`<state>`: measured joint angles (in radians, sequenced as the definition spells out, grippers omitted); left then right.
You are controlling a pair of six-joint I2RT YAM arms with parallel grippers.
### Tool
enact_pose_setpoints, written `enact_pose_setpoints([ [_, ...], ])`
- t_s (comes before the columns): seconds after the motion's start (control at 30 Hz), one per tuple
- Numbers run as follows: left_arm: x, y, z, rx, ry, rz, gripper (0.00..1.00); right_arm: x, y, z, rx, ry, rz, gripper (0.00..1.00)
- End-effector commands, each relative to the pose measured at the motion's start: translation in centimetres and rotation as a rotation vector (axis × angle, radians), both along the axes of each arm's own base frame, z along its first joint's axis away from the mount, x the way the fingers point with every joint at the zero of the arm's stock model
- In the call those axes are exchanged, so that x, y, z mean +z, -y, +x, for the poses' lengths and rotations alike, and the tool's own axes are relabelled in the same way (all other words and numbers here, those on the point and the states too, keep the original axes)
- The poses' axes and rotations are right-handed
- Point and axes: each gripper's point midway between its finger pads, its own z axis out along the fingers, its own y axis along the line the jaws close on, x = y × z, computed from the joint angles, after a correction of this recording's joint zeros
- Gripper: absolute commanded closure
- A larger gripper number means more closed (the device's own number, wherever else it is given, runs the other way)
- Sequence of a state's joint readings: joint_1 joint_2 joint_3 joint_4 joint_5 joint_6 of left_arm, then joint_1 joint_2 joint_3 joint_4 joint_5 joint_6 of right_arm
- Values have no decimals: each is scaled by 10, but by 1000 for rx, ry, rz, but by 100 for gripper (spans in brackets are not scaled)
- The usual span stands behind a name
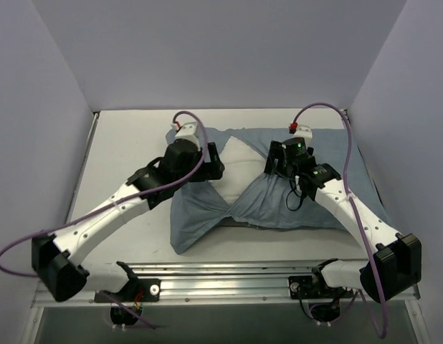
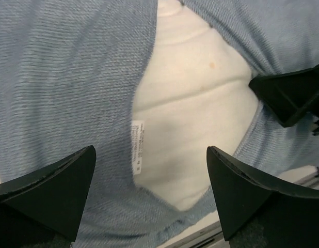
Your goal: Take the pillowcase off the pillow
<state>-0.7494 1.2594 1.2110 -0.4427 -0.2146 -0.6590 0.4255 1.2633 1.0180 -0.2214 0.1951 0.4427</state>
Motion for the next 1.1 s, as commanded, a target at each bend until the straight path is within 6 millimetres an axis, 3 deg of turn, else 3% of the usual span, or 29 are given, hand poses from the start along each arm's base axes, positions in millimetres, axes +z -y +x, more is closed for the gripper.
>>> enact_pose_setpoints([
  [0.0,-10,16,13,30,47,141,3,-38,-2,-23,41,-135,-54,24],
  [0.1,-45,9,17,94,-37,235,8,-38,1,-23,29,-133,-66,24],
  [0.17,-70,-7,13,143,-79,296,14,-38,4,-25,26,-133,-77,24],
  [0.23,-81,-22,9,184,-104,277,19,-37,10,-26,13,-130,-91,23],
  [0.27,-105,-37,1,196,-153,302,25,-38,12,-27,11,-132,-97,23],
  [0.33,-115,-62,-2,259,-194,255,30,-41,16,-27,0,-143,-102,23],
  [0.37,-138,-74,-15,252,-256,261,32,-42,17,-28,-2,-146,-102,23],
  [0.43,-144,-95,-20,298,-290,208,36,-44,19,-27,-9,-151,-100,22],
  [0.47,-162,-102,-34,292,-340,213,37,-46,20,-27,-13,-158,-102,22],
  [0.53,-169,-112,-40,306,-360,180,39,-48,21,-25,-20,-165,-97,22],
  [0.57,-183,-115,-50,294,-402,181,39,-51,22,-25,-22,-177,-101,22],
  [0.63,-194,-118,-54,295,-437,163,39,-53,21,-24,-15,-184,-96,22],
  [0.77,-213,-100,-58,212,-495,79,43,-46,17,-18,-1,-174,-84,22],
  [0.87,-200,-69,-50,94,-458,-36,54,-33,6,-17,47,-166,-78,19],
  [0.97,-180,-48,-40,26,-405,-132,67,1,-12,-13,115,-99,-76,16],
  [1.0,-174,-44,-37,13,-384,-151,69,26,-29,-10,157,-43,-69,14],
  [1.07,-161,-38,-34,-11,-358,-184,73,47,-46,-16,214,-10,-89,13],
])
